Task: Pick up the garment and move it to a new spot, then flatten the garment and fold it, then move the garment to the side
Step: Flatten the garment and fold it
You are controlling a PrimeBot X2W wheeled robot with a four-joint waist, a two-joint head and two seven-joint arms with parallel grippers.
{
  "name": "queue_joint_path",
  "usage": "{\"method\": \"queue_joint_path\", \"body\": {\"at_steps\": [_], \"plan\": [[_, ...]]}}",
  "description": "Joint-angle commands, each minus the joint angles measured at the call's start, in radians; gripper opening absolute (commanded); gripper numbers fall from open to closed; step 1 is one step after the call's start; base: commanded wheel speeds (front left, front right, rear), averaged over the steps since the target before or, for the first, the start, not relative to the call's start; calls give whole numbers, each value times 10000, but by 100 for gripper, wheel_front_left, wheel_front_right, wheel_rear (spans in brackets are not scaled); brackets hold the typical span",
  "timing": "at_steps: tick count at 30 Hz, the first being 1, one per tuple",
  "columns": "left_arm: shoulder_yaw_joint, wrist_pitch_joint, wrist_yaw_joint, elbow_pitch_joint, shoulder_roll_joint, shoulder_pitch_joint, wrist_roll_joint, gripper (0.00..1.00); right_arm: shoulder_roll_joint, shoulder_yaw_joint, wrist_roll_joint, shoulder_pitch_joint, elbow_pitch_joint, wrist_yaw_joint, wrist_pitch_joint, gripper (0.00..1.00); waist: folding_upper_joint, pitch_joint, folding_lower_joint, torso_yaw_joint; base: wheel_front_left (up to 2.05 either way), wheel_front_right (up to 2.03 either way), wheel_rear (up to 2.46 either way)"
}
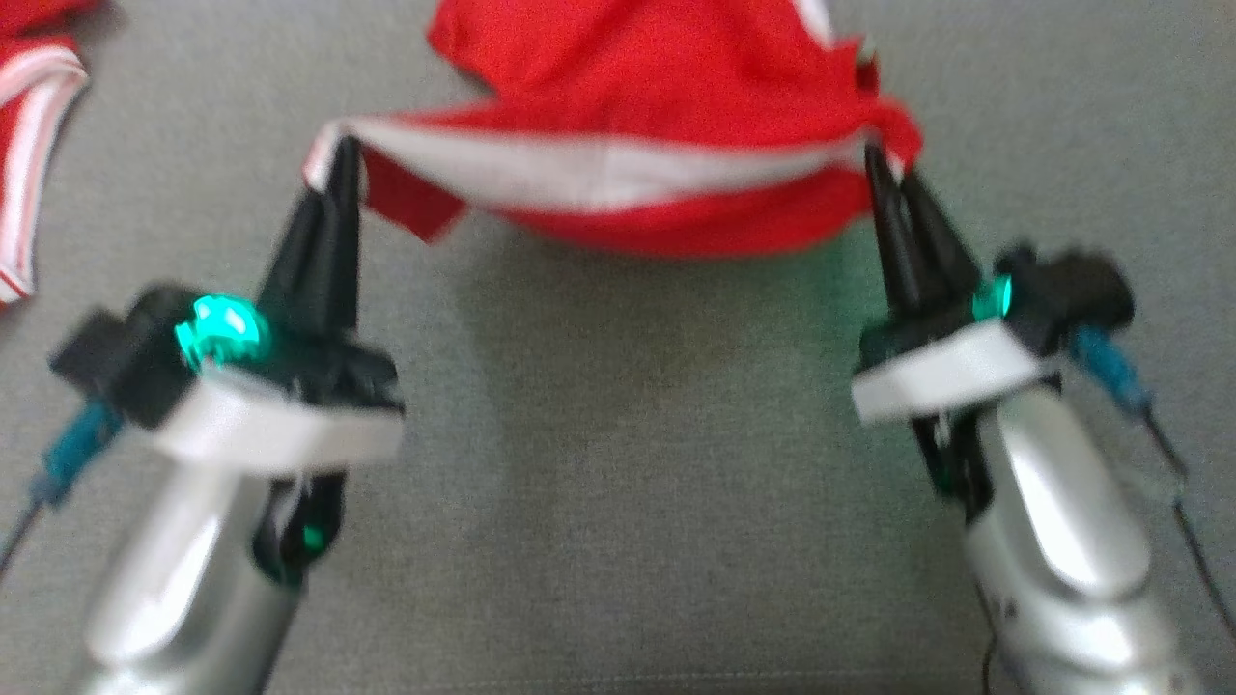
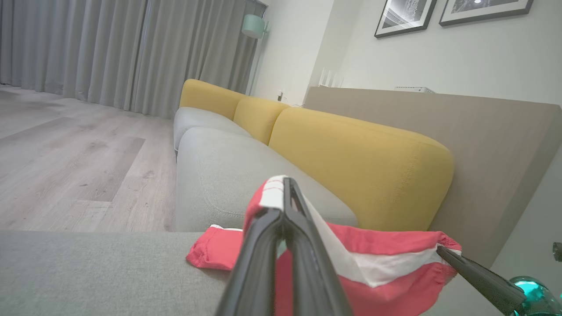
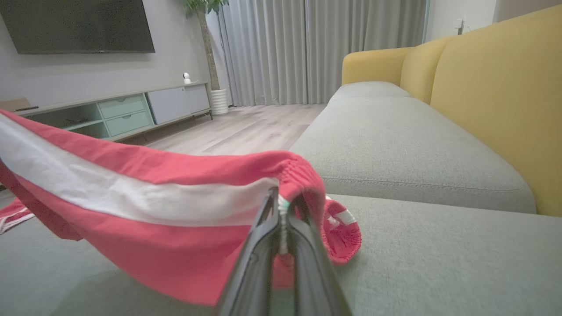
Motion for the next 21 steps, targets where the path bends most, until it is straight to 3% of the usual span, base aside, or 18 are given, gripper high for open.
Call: {"method": "queue_joint_path", "body": {"at_steps": [1, 8, 15, 21], "plan": [[394, -90, 48, -567, 404, 154, 172, 0, 212, 117, 79, 459, -592, 75, -105, 0, 0, -766, 3, 42, 0, 0, 0], [358, 336, 642, -2600, 998, 2506, 123, 0, 247, 316, 258, 3361, -2204, 75, -49, 0, 0, -2281, 3, 1, 0, 0, 0], [572, 1045, 1636, -4667, 1568, 4549, -133, 0, 14, 349, 418, 5569, -4583, 75, 1132, 0, 0, -2631, 3, -251, 0, 0, 0], [512, 1251, 1686, -4819, 1542, 4982, -565, 0, -81, 278, 757, 6120, -5244, 75, 1746, 0, 0, -2386, 3, -401, 0, 0, 0]]}}
